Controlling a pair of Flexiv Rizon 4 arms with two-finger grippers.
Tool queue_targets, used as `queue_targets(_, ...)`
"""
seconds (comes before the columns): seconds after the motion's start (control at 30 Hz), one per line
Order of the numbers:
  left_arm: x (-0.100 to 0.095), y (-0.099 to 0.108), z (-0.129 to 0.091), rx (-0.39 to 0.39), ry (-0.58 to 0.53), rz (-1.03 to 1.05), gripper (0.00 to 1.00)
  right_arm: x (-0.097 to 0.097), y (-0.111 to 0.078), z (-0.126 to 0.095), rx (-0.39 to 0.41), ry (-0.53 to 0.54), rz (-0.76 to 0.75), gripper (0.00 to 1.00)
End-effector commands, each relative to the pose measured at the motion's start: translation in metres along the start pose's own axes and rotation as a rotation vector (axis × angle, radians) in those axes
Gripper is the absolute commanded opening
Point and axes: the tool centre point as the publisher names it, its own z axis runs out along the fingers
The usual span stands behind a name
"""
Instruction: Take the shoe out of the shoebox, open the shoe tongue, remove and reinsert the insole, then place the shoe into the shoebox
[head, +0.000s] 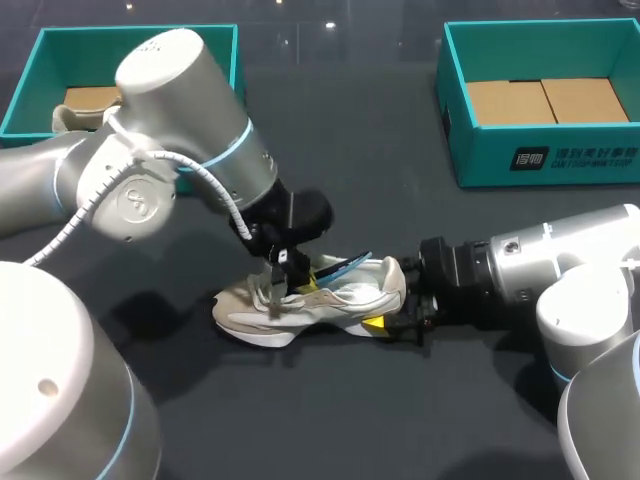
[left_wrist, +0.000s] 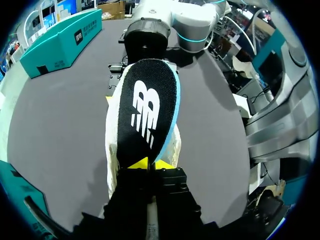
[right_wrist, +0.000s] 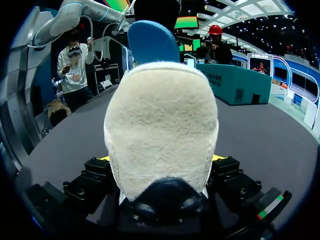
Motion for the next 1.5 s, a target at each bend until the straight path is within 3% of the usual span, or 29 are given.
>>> queue_targets(0.03,0.004,0.001,-0.008,0.059,-0.01,0.003,0.0,-0.001,0.0,0.001,0.005,0.0,0.001,0.0)
queue_targets(0.4,-0.003,-0.011,-0.008,0.063,-0.03,-0.006,0.0,-0.001,0.0,0.001,0.005,0.0,0.001,0.0)
queue_targets(0.93,-0.015,-0.049,-0.004,0.023,-0.103,-0.003,0.0,-0.001,0.0,0.001,0.005,0.0,0.001,0.0)
queue_targets(1.07,-0.007,-0.047,-0.001,0.015,-0.131,0.007,0.65,-0.001,0.0,0.001,0.005,0.0,0.001,0.0)
queue_targets(1.1,-0.002,-0.046,-0.001,0.022,-0.153,0.005,0.71,-0.001,0.0,0.001,0.005,0.0,0.001,0.0)
queue_targets(1.23,0.012,-0.049,-0.007,0.069,-0.226,0.004,0.81,-0.001,0.0,0.001,0.005,0.0,0.001,0.0)
queue_targets(1.5,0.024,-0.061,-0.004,0.104,-0.361,0.006,0.84,-0.001,0.0,0.001,0.005,0.0,0.001,0.0)
